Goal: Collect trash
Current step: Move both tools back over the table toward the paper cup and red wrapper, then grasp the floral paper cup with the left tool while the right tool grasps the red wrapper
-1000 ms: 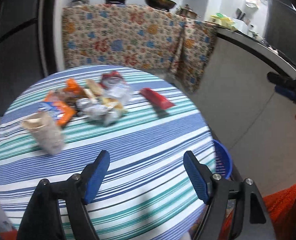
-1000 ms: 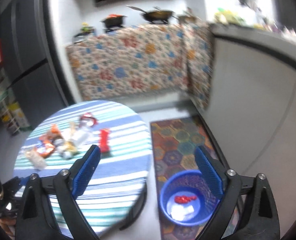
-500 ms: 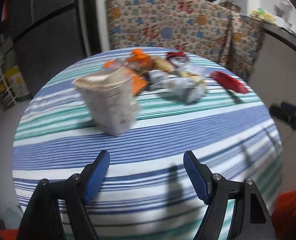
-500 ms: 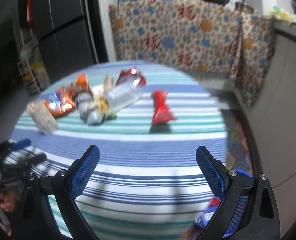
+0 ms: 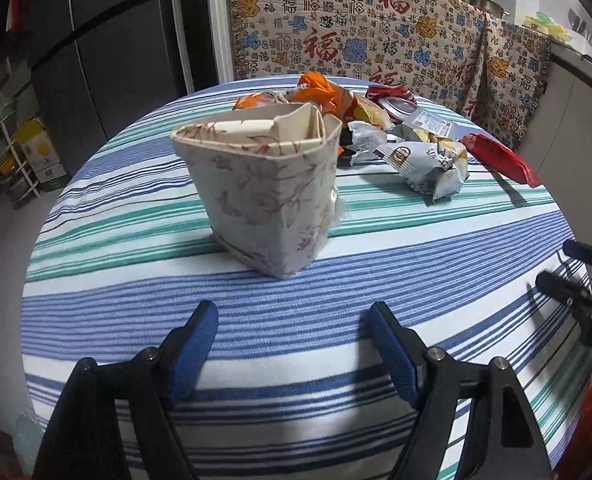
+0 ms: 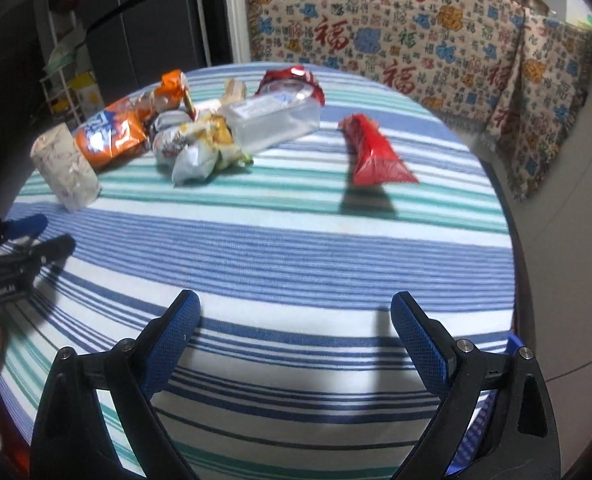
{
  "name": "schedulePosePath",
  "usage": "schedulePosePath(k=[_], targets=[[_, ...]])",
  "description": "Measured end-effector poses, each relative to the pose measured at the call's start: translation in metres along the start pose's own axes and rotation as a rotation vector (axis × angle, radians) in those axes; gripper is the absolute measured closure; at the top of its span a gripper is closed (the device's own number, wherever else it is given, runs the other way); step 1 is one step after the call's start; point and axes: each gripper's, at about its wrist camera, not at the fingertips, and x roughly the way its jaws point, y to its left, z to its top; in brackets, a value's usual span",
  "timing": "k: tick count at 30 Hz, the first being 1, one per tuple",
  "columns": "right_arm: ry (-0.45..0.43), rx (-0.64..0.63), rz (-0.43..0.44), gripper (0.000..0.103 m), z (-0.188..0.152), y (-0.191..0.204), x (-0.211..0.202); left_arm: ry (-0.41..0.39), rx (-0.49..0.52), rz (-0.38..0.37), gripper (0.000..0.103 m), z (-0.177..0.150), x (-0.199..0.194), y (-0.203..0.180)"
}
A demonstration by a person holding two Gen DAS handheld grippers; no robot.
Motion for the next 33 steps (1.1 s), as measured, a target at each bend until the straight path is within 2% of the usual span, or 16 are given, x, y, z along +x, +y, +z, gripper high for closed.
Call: schedulePosePath(k=[2,4,6,10,12,15,17,23,25,30,33], targets=[[0.023,-0.002,0.004,0.006,-0.003,0.002,0.005,-0.014,0.005,0.015,0.024,0.005,-0.008,0.003],[0.021,-0.011,-0.001,0.006,-0.005,0.005,0.004,-0.095,-0.001,0.025,0.024,0.014,-0.032,0.01],[0.023,-0.016,0.011,0.006,-0.007,0.008,0.003,-0.173,-0.036,-0.005,0.024,0.031,-0.058,0.02],[0.014,-0.021,0.009,0.006,-0.009,0.011,0.003,-0.206,-0.123,-0.061,0.024,0.065,-0.067,0.044],[0.015,-0.023,0.013,0.006,-0.008,0.013,0.003,-0.186,-0.13,-0.049,0.024,0.08,-0.055,0.051],[0.013,-0.027,0.014,0.006,-0.01,0.015,0.001,-0.083,-0.08,-0.029,0.023,0.076,-0.032,0.053],[0.014,-0.027,0.015,0.006,-0.01,0.015,0.001,-0.089,-0.055,-0.056,0.022,0.061,-0.042,0.053],[0.005,-0.011,0.024,0.006,-0.008,0.013,-0.002,-0.022,0.041,-0.069,0.022,0.019,-0.074,0.05],[-0.001,-0.011,0.021,0.006,-0.007,0.012,-0.004,0.006,0.048,-0.104,0.022,0.009,-0.079,0.052],[-0.017,-0.011,0.018,0.006,-0.008,0.01,-0.011,-0.003,0.014,-0.215,0.022,0.007,-0.085,0.055],[-0.014,-0.008,0.014,0.006,-0.009,0.009,-0.01,-0.008,0.027,-0.213,0.022,0.009,-0.077,0.04]])
